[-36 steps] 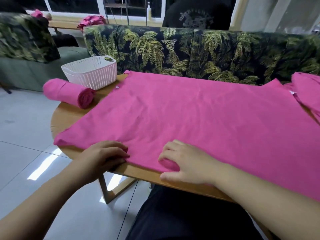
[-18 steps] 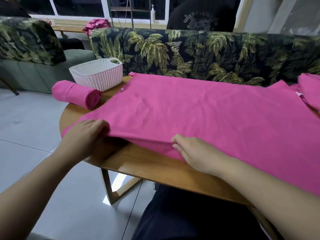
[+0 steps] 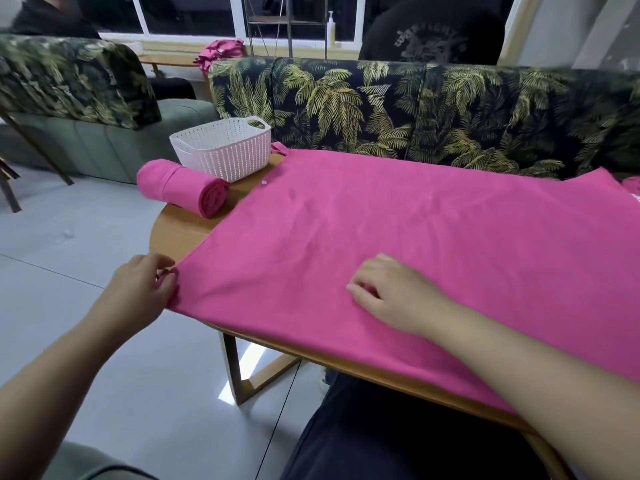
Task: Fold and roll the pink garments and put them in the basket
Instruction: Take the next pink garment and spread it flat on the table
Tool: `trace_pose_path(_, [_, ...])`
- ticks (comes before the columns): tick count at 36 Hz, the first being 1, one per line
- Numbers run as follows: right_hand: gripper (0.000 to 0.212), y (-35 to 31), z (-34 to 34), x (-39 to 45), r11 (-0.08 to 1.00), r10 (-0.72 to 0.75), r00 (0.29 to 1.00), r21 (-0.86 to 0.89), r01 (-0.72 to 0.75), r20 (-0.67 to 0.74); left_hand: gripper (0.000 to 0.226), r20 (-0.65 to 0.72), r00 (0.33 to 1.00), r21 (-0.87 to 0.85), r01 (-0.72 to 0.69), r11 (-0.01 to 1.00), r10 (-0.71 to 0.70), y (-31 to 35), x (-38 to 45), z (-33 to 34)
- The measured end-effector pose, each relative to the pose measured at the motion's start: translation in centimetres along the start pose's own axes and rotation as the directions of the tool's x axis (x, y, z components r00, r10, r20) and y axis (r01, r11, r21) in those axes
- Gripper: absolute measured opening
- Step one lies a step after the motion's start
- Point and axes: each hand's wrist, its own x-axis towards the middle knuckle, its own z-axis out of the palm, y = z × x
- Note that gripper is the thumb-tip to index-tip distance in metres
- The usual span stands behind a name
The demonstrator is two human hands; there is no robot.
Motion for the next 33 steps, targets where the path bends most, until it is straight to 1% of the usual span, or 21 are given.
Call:
trace_pose_path(1, [0.024,0.2,0.4,0.7,0.999,0.008,1.000,-0.031,-0.009,-0.016,0.027,0.020,0.997,-0.036,0.080,0.996,-0.080,0.1,0.0,0.3])
trace_pose_path(3, [0.036,0.6,1.1,1.9,0.993,0.081,0.997,-0.081,-0.080,0.000,0.037,0.042,0.980,-0.114,0.196,0.974,-0.192,0.5,0.2,0.3])
trace_pose_path(4, [0.043,0.8,1.5,2.3,0.990,0.110,0.994,-0.093,-0.110,0.000,0.037,0.063,0.970,-0.133,0.240,0.962,-0.234,0.8,0.4,0.1])
trace_pose_path(6, [0.048,0.8,2.1,2.7,0.985,0.145,0.989,-0.091,-0.146,-0.022,0.031,0.122,0.960,-0.180,0.271,0.946,-0.252,1.2,0.8,-0.3])
trace_pose_path(8, [0.048,0.9,2.6,2.9,0.983,0.165,0.985,-0.070,-0.168,-0.040,0.018,0.169,0.963,-0.212,0.243,0.947,-0.209,2.1,1.1,-0.7])
trace_pose_path(10, [0.045,1.1,2.8,3.0,0.982,0.180,0.983,-0.048,-0.183,-0.045,0.013,0.196,0.966,-0.214,0.209,0.954,-0.168,2.8,1.7,-0.9])
trace_pose_path(13, [0.037,1.4,2.8,3.4,0.984,0.179,0.981,-0.010,-0.181,-0.069,0.018,0.224,0.963,-0.264,0.210,0.941,-0.152,3.9,2.4,-1.1])
trace_pose_path(17, [0.027,1.9,2.3,4.2,0.982,0.187,0.978,0.013,-0.187,-0.094,0.024,0.210,0.963,-0.270,0.225,0.936,-0.170,4.9,3.7,-1.1])
trace_pose_path(20, [0.023,2.2,2.5,4.4,0.981,0.193,0.973,0.033,-0.190,-0.125,0.015,0.190,0.961,-0.255,0.244,0.936,-0.199,4.9,4.6,-1.1])
trace_pose_path(23, [0.021,2.5,3.1,4.3,0.977,0.210,0.963,0.060,-0.203,-0.168,0.008,0.245,0.951,-0.214,0.245,0.946,-0.191,4.5,4.9,-1.1])
trace_pose_path(25, [0.021,2.6,3.2,4.2,0.975,0.220,0.960,0.073,-0.210,-0.173,0.006,0.257,0.949,-0.193,0.238,0.952,-0.185,4.2,5.0,-1.0])
trace_pose_path(28, [0.023,2.6,3.1,4.2,0.973,0.227,0.959,0.079,-0.216,-0.169,0.013,0.237,0.950,-0.181,0.249,0.952,-0.203,4.0,5.0,-1.1])
trace_pose_path(30, [0.029,2.6,3.1,4.2,0.972,0.234,0.960,0.067,-0.226,-0.153,0.014,0.249,0.946,-0.176,0.255,0.951,-0.208,3.8,4.8,-1.1])
trace_pose_path(33, [0.044,2.5,2.9,4.2,0.972,0.236,0.971,0.005,-0.236,-0.045,0.014,0.265,0.947,-0.159,0.229,0.960,-0.182,3.8,4.2,-1.2])
